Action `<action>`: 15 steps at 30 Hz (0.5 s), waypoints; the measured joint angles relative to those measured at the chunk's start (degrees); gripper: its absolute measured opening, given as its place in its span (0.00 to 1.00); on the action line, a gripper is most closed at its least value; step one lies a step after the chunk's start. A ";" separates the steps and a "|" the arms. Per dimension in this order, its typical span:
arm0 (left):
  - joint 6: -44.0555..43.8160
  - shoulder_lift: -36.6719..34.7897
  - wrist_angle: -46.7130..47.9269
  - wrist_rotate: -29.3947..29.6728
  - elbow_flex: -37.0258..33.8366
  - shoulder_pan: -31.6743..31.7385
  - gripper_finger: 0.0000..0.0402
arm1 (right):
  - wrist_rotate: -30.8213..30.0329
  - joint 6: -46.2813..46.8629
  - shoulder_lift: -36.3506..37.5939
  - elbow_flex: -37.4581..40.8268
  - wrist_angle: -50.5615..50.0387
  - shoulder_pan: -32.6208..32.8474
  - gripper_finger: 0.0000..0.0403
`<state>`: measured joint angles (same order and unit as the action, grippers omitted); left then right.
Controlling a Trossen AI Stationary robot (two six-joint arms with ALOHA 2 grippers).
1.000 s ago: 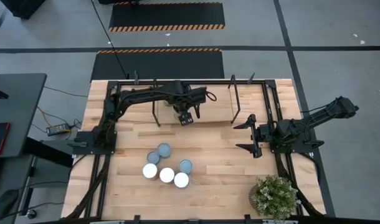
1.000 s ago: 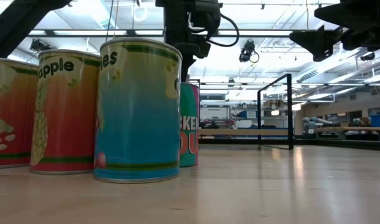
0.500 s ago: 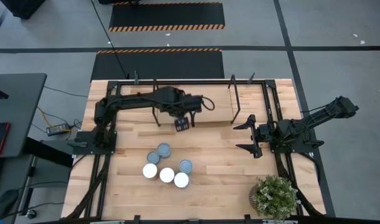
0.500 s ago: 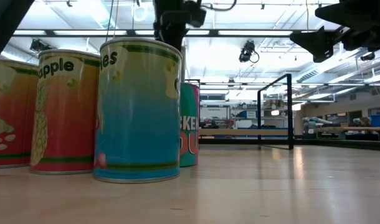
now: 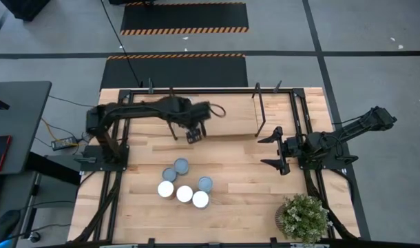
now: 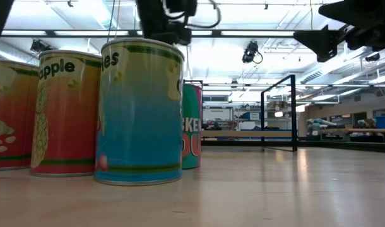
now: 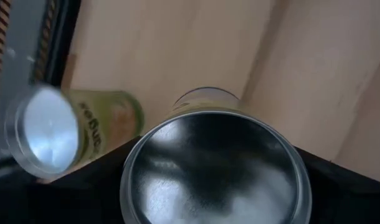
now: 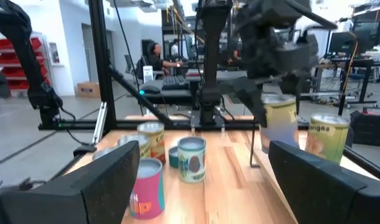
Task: Pick and place cans onto a shelf
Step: Put the canned peaches on the shelf
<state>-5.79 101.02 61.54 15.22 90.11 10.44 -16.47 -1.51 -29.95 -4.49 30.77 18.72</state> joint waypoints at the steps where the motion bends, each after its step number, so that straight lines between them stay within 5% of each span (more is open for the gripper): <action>1: -0.83 -0.89 -0.62 -0.91 -1.41 0.77 0.79 | -0.02 -0.03 -0.02 -0.01 0.29 0.00 0.90; 15: -6.08 1.01 -6.99 -5.88 -8.24 4.63 0.81 | -0.35 -0.59 -0.15 0.00 0.49 -0.04 0.90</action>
<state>-11.87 102.03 54.54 9.34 81.87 15.07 -16.82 -2.10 -30.11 -4.49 31.26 18.68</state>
